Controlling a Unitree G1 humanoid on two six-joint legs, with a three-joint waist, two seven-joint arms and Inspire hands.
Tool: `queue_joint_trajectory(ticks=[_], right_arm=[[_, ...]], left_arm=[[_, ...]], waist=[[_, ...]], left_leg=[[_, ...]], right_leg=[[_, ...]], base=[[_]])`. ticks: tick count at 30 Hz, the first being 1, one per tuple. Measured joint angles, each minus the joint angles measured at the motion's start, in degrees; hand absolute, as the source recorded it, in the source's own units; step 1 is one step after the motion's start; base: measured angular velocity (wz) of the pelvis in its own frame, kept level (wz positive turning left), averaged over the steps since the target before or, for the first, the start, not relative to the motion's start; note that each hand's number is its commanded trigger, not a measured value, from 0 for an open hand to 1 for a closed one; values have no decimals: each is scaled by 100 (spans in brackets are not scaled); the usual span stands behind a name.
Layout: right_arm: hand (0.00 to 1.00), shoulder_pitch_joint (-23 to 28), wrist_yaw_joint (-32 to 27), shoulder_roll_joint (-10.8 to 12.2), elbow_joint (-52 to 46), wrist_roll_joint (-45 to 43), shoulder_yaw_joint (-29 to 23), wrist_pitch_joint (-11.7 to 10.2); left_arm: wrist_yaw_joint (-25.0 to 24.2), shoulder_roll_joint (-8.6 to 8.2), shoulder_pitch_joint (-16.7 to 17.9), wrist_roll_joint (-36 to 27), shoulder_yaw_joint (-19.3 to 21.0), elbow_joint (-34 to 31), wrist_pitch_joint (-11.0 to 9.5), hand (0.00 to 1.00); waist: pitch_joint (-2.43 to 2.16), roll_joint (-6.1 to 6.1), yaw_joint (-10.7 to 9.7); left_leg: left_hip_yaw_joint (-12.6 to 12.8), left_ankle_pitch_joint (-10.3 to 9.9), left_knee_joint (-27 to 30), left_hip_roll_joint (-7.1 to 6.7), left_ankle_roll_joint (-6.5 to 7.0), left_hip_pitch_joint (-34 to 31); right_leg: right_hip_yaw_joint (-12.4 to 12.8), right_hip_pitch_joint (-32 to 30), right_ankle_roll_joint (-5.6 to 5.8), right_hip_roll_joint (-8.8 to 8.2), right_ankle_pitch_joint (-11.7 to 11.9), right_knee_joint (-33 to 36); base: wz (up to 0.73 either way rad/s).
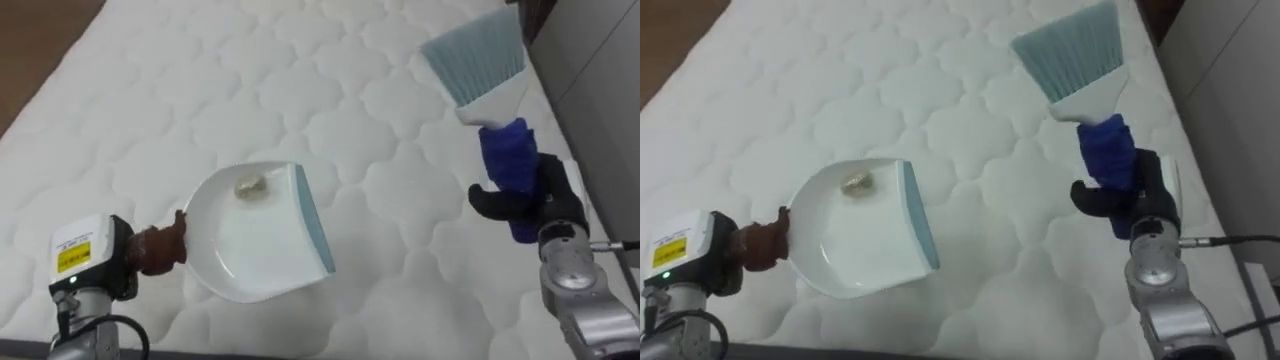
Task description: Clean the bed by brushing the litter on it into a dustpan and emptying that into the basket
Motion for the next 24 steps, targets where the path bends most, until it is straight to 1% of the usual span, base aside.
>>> queue_joint_trajectory(ticks=[3, 4, 7, 9, 11, 12, 14, 15, 17, 18, 19, 20, 21, 22, 23, 24], right_arm=[[0, 1, -8, -1, -57, -17, -3, 0], [0, 2, -40, -1, -102, -13, -6, 0], [0, 8, -185, -1, -320, -39, -29, 0], [0, 7, -211, -2, -402, -52, -50, -2], [0, 9, -225, -1, -536, -51, -126, -7], [0, 9, -231, -1, -553, -50, -144, -8], [0, 16, -264, -1, -601, -44, -215, -7], [0, 17, -265, -1, -624, -40, -246, -7], [0, 15, -263, -2, -749, -18, -349, -27], [0, 16, -263, -2, -772, -22, -381, -39], [0, 27, -270, -2, -852, -45, -430, -41], [0, 91, -274, -2, -997, -55, -502, -51], [0, 113, -274, -2, -1062, -73, -537, -55], [0, 123, -285, -1, -1119, -203, -586, -64], [0, 126, -337, -1, -1119, -256, -636, -73], [0, 126, -363, -1, -1119, -260, -651, -73]], left_arm=[[-9, 0, 72, 6, 32, -237, -37, 100], [-8, 0, 149, -2, 94, -370, -79, 100], [-11, -6, 334, -7, 220, -711, -96, 100], [-19, -16, 362, -16, 259, -891, -120, 100], [-18, -18, 361, -124, 313, -1071, -229, 100], [-18, -19, 361, -143, 320, -1110, -248, 100], [-20, -24, 361, -156, 321, -1210, -276, 100], [-21, -31, 360, -146, 325, -1236, -279, 100], [-25, -32, 361, -135, 392, -1244, -341, 100], [-25, -35, 361, -157, 417, -1244, -342, 100], [-26, -46, 389, -203, 484, -1244, -341, 100], [-28, -123, 446, -199, 608, -1287, -341, 100], [-28, -182, 518, -198, 702, -1357, -338, 100], [-27, -275, 677, -199, 869, -1518, -335, 100], [-26, -291, 769, -202, 938, -1599, -332, 100], [-26, -295, 788, -197, 962, -1603, -331, 100]], waist=[[2, 3, 39], [2, 3, 52], [6, 9, 74], [7, 11, 109], [15, 24, 98], [14, 23, 96], [4, 6, -2], [5, 2, -2], [4, 1, 59], [4, 0, 67], [3, -3, 115], [2, -3, 186], [0, -6, 202], [-2, -9, 238], [-2, -26, 315], [0, -34, 331]], left_leg=[[-30, 1, -1, -2, -1, 50], [-42, 1, -1, -4, 0, 59], [-113, 0, -7, -10, -1, 60], [-180, -2, -43, -11, -3, 83], [-419, 0, -43, -50, -5, 70], [-478, 2, -43, -73, -6, 66], [-830, 45, -35, -179, -6, 12], [-918, 59, -29, -196, -2, -6], [-1126, 77, 63, -229, -2, -86], [-1200, 77, 99, -237, -2, -112], [-1301, 90, 103, -265, -7, -125], [-1413, 101, 104, -292, -8, -138], [-1453, 102, 104, -303, -9, -151], [-1524, 113, 109, -314, -10, -189], [-1552, 131, 108, -316, -15, -208], [-1576, 138, 111, -316, -19, -224]], right_leg=[[-16, 68, 1, 0, -1, -16], [-25, 102, 6, 0, -4, -41], [-73, 178, 8, 0, -5, -87], [-76, 240, 19, 2, -12, -93], [-78, 333, 60, 0, -45, -120], [-83, 367, 67, 10, -57, -149], [-140, 541, 105, 12, -89, -288], [-134, 563, 114, 8, -97, -296], [-170, 625, 130, -5, -139, -301], [-169, 636, 134, -6, -148, -304], [-160, 664, 151, -14, -179, -305], [-152, 674, 163, -26, -215, -294], [-164, 677, 166, -30, -232, -294], [-176, 680, 177, -33, -244, -290], [-160, 681, 186, -33, -249, -289], [-172, 690, 188, -30, -250, -290]], base=[[6], [7], [11], [21], [43], [59], [77], [73], [53], [51], [48], [43], [37], [34], [33], [39]])
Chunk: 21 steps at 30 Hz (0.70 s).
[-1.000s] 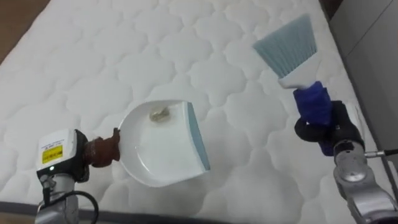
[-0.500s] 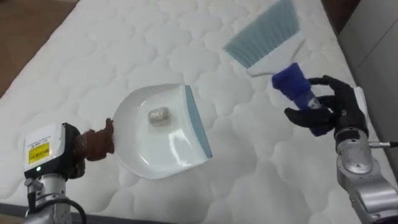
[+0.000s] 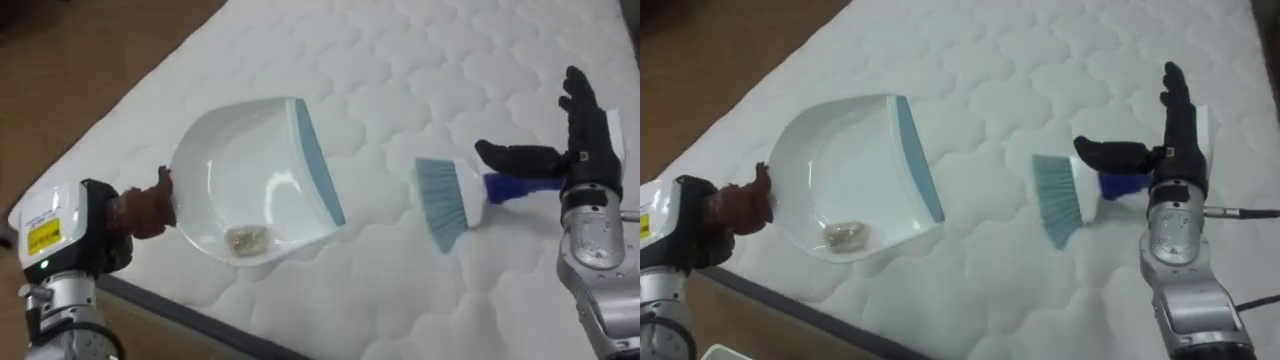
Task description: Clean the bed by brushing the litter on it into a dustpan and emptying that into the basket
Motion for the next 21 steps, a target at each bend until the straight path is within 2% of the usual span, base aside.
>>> queue_joint_trajectory(ticks=[1, 3, 6, 7, 8, 9, 10, 11, 13, 15, 16, 17, 19, 21], right_arm=[[0, 2, -32, 0, 0, -2, 2, 0], [0, 91, -63, 1, -2, -2, 3, -1], [0, 256, -89, 10, -1, -1, -5, 0], [0, 255, -117, 8, -1, -2, -53, 0], [0, 275, -193, 10, -1, 10, -118, 0], [0, 285, -240, 10, -1, 11, -149, 0], [0, 306, -337, 11, -1, 21, -203, 0], [0, 317, -422, 16, 0, 29, -239, 0], [0, 323, -496, 14, 11, 63, -265, -1], [0, 325, -515, 24, 21, 88, -260, -1], [0, 325, -532, 22, 21, 89, -263, -1], [0, 330, -534, 23, 21, 76, -264, 4], [0, 333, -525, 28, 20, -3, -261, 14], [0, 333, -525, 27, 21, -2, -261, 14]], left_arm=[[0, -3, 30, -6, 27, 0, 12, 100], [0, -57, 32, -5, 42, 0, 13, 100], [-7, -202, 35, -28, 12, 0, 11, 100], [-13, -236, 33, -29, 14, 1, 10, 100], [-32, -281, 32, -31, 14, 2, 11, 100], [-40, -305, 30, -33, 13, 1, 10, 100], [-67, -322, 28, -37, 13, 2, 7, 100], [-74, -315, 25, -39, 28, 4, 1, 100], [-86, -315, -31, -45, 52, 70, 6, 100], [-117, -321, -53, -42, 49, 101, 55, 100], [-120, -331, -58, -54, 42, 101, 73, 100], [-132, -344, -57, -145, 37, 101, 80, 100], [-212, -367, -57, -233, 55, 100, 102, 100], [-226, -366, -58, -288, 62, 99, 102, 100]], waist=[[0, -3, 16], [5, -18, 3], [30, -88, -24], [32, -119, -26], [39, -132, -62], [39, -132, -90], [44, -139, -191], [59, -170, -321], [96, -237, -340], [92, -271, -287], [86, -269, -299], [83, -254, -296], [75, -203, -229], [61, -156, -70]], left_leg=[[-92, 5, 56, -4, -4, -68], [-1, 22, 123, 9, -10, -153], [242, 74, 263, 0, 14, -359], [473, 96, 370, 22, 36, -520], [970, 139, 411, 99, 100, -653], [1246, 172, 444, 147, 142, -703], [1846, 231, 469, 254, 231, -771], [2512, 280, 484, 419, 330, -790], [3023, 304, 520, 485, 407, -819], [2692, 301, 590, 384, 427, -969], [2456, 340, 591, 276, 479, -1088], [2313, 409, 590, 191, 536, -1152], [2121, 465, 562, 104, 577, -1222], [2044, 456, 557, 74, 603, -1232]], right_leg=[[-90, 30, 1, 2, -1, -5], [-300, 115, 14, -10, -9, -4], [-496, 251, 72, -65, -109, 0], [-629, 260, 66, -90, -156, -2], [-810, 298, 72, -108, -185, 2], [-893, 318, 72, -112, -186, 6], [-1016, 379, 73, -123, -191, 4], [-1151, 470, 111, -177, -230, 14], [-1425, 581, 133, -209, -348, 45], [-1758, 602, 176, -197, -427, 43], [-1974, 605, 189, -195, -469, 69], [-2080, 597, 214, -220, -488, 95], [-2197, 589, 220, -215, -492, 143], [-2216, 581, 220, -233, -491, 245]], base=[[63], [86], [104], [117], [124], [151], [168], [173], [137], [102], [106], [100], [64], [30]])
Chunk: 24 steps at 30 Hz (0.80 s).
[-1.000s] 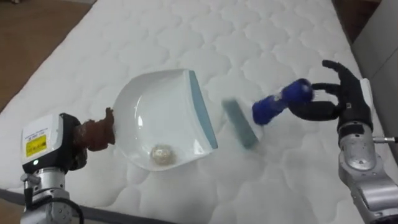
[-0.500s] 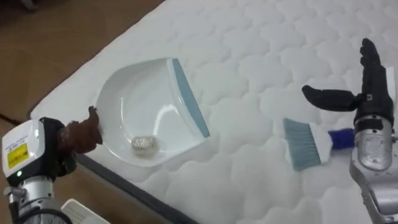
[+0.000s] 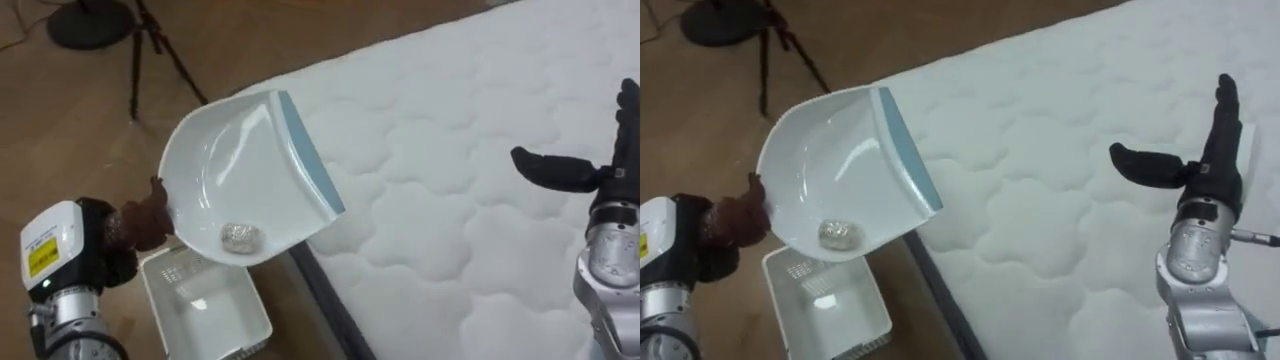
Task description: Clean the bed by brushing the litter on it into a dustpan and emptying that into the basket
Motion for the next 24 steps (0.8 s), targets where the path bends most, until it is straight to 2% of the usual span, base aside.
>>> queue_joint_trajectory(ticks=[3, 4, 5, 6, 7, 8, 9, 11, 12, 13, 14, 15, 17, 18, 19, 20, 21, 22, 23, 24], right_arm=[[0, 4, -77, 1, 0, 11, 45, 0], [0, 17, -88, 22, 0, 18, 76, 0], [0, 17, -87, 46, -2, 15, 101, -4], [0, 16, -87, 53, -1, 14, 109, -4], [0, 5, -100, 116, -1, 1, 116, -6], [0, 13, -133, 179, 0, -26, 123, -7], [0, 39, -150, 203, 0, -61, 123, -7], [0, 202, -262, 285, 2, -165, 180, 6], [0, 222, -285, 290, 2, -169, 205, 11], [0, 228, -310, 314, 3, -212, 281, 19], [0, 229, -309, 366, 3, -250, 307, 19], [0, 230, -315, 370, 3, -300, 303, 19], [0, 221, -327, 366, -4, -433, 280, 10], [0, 223, -330, 366, -4, -451, 280, 4], [0, 222, -332, 368, -5, -495, 280, -18], [0, 225, -336, 372, -4, -597, 282, -88], [0, 226, -335, 375, -7, -652, 290, -130], [0, 224, -330, 373, -59, -712, 291, -205], [0, 206, -324, 358, -84, -856, 285, -227], [0, 205, -314, 348, -84, -918, 286, -227]], left_arm=[[2, 2, -1, -24, -1, -13, -5, 100], [8, 20, -12, -6, 1, -53, -17, 100], [24, 24, -35, -12, 0, -60, -29, 100], [33, 19, -46, -11, -2, -60, -41, 100], [63, 15, -48, -8, 1, -60, -54, 100], [95, 15, -48, -7, -3, -59, -59, 100], [97, 16, -48, -8, -4, -59, -64, 100], [121, 83, -55, 3, -3, -59, -89, 100], [120, 95, -62, 7, -11, -59, -89, 100], [117, 135, -67, 33, -16, -54, -90, 100], [111, 200, -69, 43, -28, -41, -95, 100], [111, 214, -82, 60, -28, -39, -100, 100], [111, 246, -114, 148, -34, -36, -127, 100], [112, 275, -135, 145, -60, -15, -146, 100], [111, 357, -194, 144, -130, 58, -198, 100], [105, 454, -269, 180, -217, 138, -220, 100], [99, 482, -278, 232, -248, 177, -216, 100], [68, 480, -260, 353, -268, 231, -202, 100], [-5, 475, -260, 406, -268, 232, -190, 100], [-12, 473, -265, 417, -270, 229, -190, 100]], waist=[[-56, 108, 221], [-59, 122, 243], [-49, 138, 304], [-42, 149, 367], [-31, 167, 445], [1, 214, 388], [23, 250, 333], [31, 256, 170], [33, 256, 123], [47, 259, 0], [59, 253, -87], [61, 229, -116], [69, 177, -263], [71, 146, -311], [74, 24, -409], [107, -110, -416], [96, -162, -389], [77, -209, -269], [106, -164, -148], [132, -120, -119]], left_leg=[[-201, -44, -36, -56, 39, 69], [-320, -90, -29, -74, 117, 119], [-543, -106, -11, -117, 146, 145], [-655, -102, -20, -154, 152, 161], [-912, -89, -30, -250, 171, 158], [-1302, -54, -33, -368, 209, 146], [-1589, -15, -42, -443, 218, 146], [-2630, 154, -201, -716, 138, 168], [-2890, 201, -218, -773, 112, 176], [-3607, 315, -229, -905, 50, 217], [-4263, 392, -274, -1007, -46, 282], [-4595, 432, -312, -1055, -107, 337], [-5814, 652, -535, -1170, -438, 565], [-5961, 712, -588, -1171, -530, 590], [-5889, 761, -633, -1173, -617, 557], [-5170, 676, -535, -1169, -565, 373], [-4779, 586, -413, -1181, -518, 236], [-4590, 373, -112, -1379, -512, 54], [-4743, 269, 63, -1530, -369, 14], [-4906, 258, 104, -1569, -352, 18]], right_leg=[[18, -145, 17, -187, -10, 691], [145, -302, 48, -317, -53, 1154], [469, -510, 72, -387, -172, 1497], [614, -643, 42, -383, -225, 1611], [819, -882, -15, -324, -293, 1649], [967, -1031, -82, -186, -330, 1599], [1055, -1076, -105, -71, -338, 1494], [1471, -1309, -215, 293, -262, 897], [1589, -1365, -247, 384, -216, 752], [1872, -1474, -296, 617, -65, 485], [2238, -1578, -395, 816, 127, 295], [2436, -1638, -433, 905, 227, 239], [3041, -1767, -479, 1202, 618, -56], [3130, -1759, -478, 1232, 723, -141], [3239, -1685, -437, 1167, 924, -283], [3173, -1580, -343, 988, 1053, -355], [3148, -1537, -307, 866, 1093, -343], [3162, -1453, -270, 689, 1283, -290], [3219, -1396, -250, 649, 1197, -299], [3196, -1396, -256, 668, 1186, -301]], base=[[26], [23], [16], [0], [7], [28], [67], [83], [84], [92], [97], [95], [105], [129], [126], [112], [70], [32], [29], [41]])
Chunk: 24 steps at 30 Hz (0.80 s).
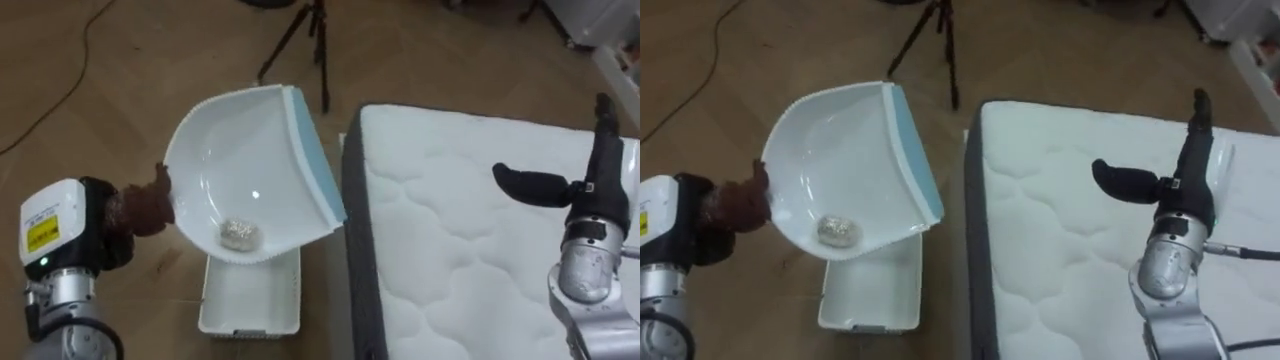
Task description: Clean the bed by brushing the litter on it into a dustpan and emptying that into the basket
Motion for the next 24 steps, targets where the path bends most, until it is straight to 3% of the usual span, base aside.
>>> queue_joint_trajectory(ticks=[1, 3, 4, 5, 6, 8, 9, 11, 13, 17, 18, 20, 22, 24], right_arm=[[0, 14, 11, -3, 2, -26, 2, 9], [0, 21, 56, -2, 5, -133, 8, 24], [0, 28, 88, -7, 11, -123, 4, 24], [0, 65, 128, 25, 16, -88, 32, 26], [0, 96, 197, 29, 16, -43, 105, 21], [0, 181, 332, 23, 33, 39, 134, 16], [0, 189, 362, 19, 72, 48, 141, 15], [0, 181, 425, 21, 383, 52, 250, -94], [0, 183, 462, 26, 668, 35, 318, -226], [0, 160, 440, 25, 1103, 27, 470, -276], [0, 160, 426, 24, 1149, 24, 468, -277], [0, 154, 421, 23, 1356, 1, 488, -278], [0, 146, 433, 23, 1519, -86, 567, -280], [0, 131, 461, 24, 1753, -134, 687, -317]], left_arm=[[-1, 1, -3, -5, 5, -4, -1, 100], [-1, -54, -5, -8, 53, 64, -2, 100], [2, -130, -5, -22, 55, 144, -11, 100], [3, -170, 40, -38, 40, 201, -13, 100], [7, -165, 79, -47, 41, 218, -8, 100], [7, -166, 90, -44, 7, 220, -1, 100], [9, -168, 94, -44, -7, 235, -2, 100], [10, -166, 121, -40, -61, 460, -1, 100], [21, -165, 134, -48, -75, 660, -2, 100], [51, -164, 113, -175, -117, 997, -12, 100], [56, -164, 84, -176, -119, 1044, -27, 100], [64, -157, -222, -168, -145, 1413, -50, 100], [63, -82, -479, -169, -199, 1706, -67, 100], [57, 97, -648, -172, -349, 1894, -76, 100]], waist=[[54, 120, 3], [50, 204, 10], [27, 339, 31], [4, 415, 72], [-39, 354, 181], [-80, 204, 161], [-84, 172, 195], [-73, 135, 362], [-61, 149, 364], [-21, 243, 330], [-24, 259, 331], [-28, 340, 331], [-25, 346, 331], [-23, 347, 308]], left_leg=[[-85, 0, 7, 4, 1, -41], [1158, -52, 81, 334, 59, -379], [2369, -251, 333, 741, 230, -664], [2816, -406, 486, 885, 287, -704], [2693, -425, 462, 763, 254, -636], [2460, -353, 309, 597, 141, -543], [2450, -344, 282, 596, 126, -516], [2375, -370, 297, 599, 139, -349], [2263, -372, 243, 577, 143, -274], [2112, -340, 238, 532, 150, -487], [2107, -322, 246, 530, 180, -558], [2045, -167, 221, 506, 488, -778], [2055, -133, 224, 497, 523, -892], [2053, -117, 232, 494, 539, -906]], right_leg=[[-12, 11, -8, 19, 3, -32], [-274, 67, -16, -142, -242, -38], [-494, 96, -34, -172, -521, 91], [-539, 63, -12, -178, -720, 349], [-513, -33, 8, -219, -882, 573], [-464, -66, -11, -277, -949, 572], [-467, -40, -17, -303, -934, 567], [-491, 180, 9, -242, -894, 535], [-507, 283, 16, -242, -861, 452], [-691, 95, 7, -244, -878, 468], [-703, 69, 6, -240, -886, 479], [-843, -173, -21, -238, -923, 542], [-869, -353, -20, -258, -963, 664], [-818, -453, -7, -311, -982, 788]], base=[[59], [63], [52], [43], [28], [47], [44], [18], [25], [17], [13], [15], [5], [0]])
